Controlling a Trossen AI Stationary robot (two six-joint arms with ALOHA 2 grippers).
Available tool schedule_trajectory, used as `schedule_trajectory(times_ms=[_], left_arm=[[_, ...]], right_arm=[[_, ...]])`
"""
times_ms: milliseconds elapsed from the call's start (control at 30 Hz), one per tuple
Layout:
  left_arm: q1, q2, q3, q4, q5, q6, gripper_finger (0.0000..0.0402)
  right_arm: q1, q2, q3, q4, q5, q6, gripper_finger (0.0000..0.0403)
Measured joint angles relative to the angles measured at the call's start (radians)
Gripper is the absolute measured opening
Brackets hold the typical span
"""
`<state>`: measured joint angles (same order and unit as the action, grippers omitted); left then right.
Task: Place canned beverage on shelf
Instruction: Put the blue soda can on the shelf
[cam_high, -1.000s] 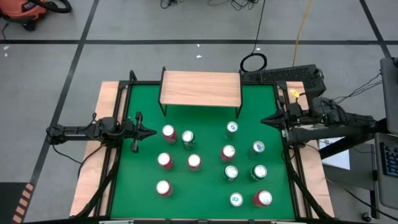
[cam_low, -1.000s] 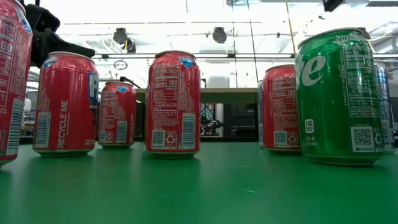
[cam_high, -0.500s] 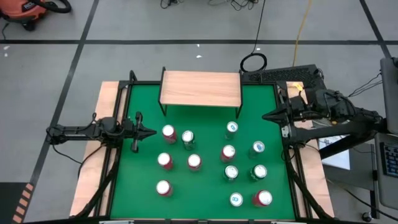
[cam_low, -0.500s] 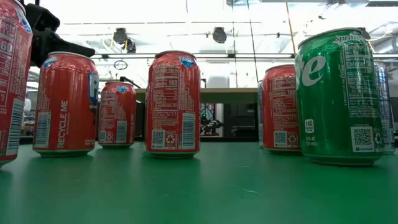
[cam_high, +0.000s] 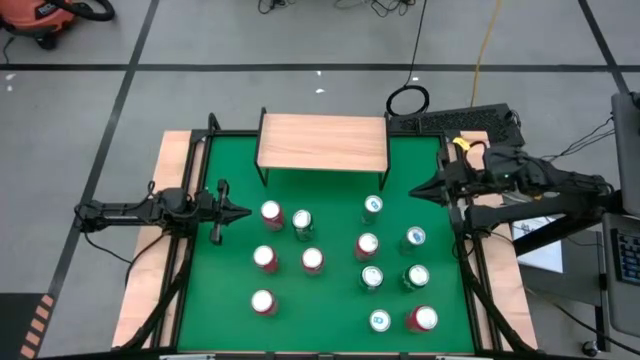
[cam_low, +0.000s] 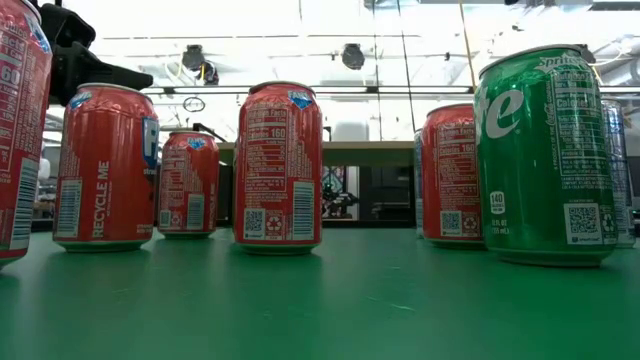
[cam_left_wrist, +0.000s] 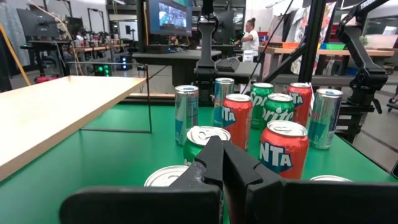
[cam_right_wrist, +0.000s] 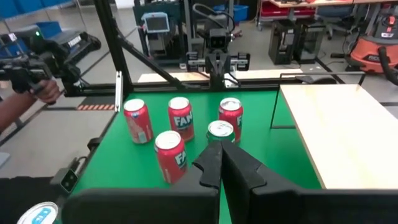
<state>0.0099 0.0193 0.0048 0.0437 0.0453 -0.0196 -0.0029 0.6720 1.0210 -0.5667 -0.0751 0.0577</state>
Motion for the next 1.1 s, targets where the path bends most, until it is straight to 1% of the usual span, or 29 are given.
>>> schedule_trajectory(times_ms=[233, 433, 533, 600, 700, 800, 900, 1100], left_arm=[[0.0, 0.0, 0.0, 0.014, 0.0, 0.002, 0.0], [0.0, 0.0, 0.005, 0.06, 0.043, -0.003, 0.0], [0.0, 0.0, 0.044, 0.059, 0.047, -0.05, 0.0], [0.0, 0.001, 0.083, 0.047, 0.049, -0.053, 0.0], [0.0, 0.031, 0.159, -0.021, 0.051, -0.045, 0.0], [0.0, 0.085, 0.281, -0.094, 0.051, -0.024, 0.0], [0.0, 0.164, 0.409, -0.189, 0.032, -0.001, 0.0], [0.0, 0.353, 0.652, -0.304, 0.01, 0.006, 0.0]], right_arm=[[0.0, 0.017, 0.0, 0.0, 0.0, -0.028, 0.0], [0.0, 0.019, 0.0, -0.021, 0.0, -0.028, 0.0], [0.0, 0.02, -0.001, -0.03, 0.0, -0.021, 0.0], [0.0, 0.023, -0.001, -0.041, 0.0, -0.014, 0.0], [0.0, 0.034, -0.001, -0.064, -0.001, 0.002, 0.0], [0.0, 0.048, -0.001, -0.102, -0.003, 0.03, 0.0], [0.003, 0.06, -0.016, -0.117, -0.004, 0.052, 0.0], [0.018, 0.06, -0.118, -0.06, -0.004, 0.062, 0.0]])
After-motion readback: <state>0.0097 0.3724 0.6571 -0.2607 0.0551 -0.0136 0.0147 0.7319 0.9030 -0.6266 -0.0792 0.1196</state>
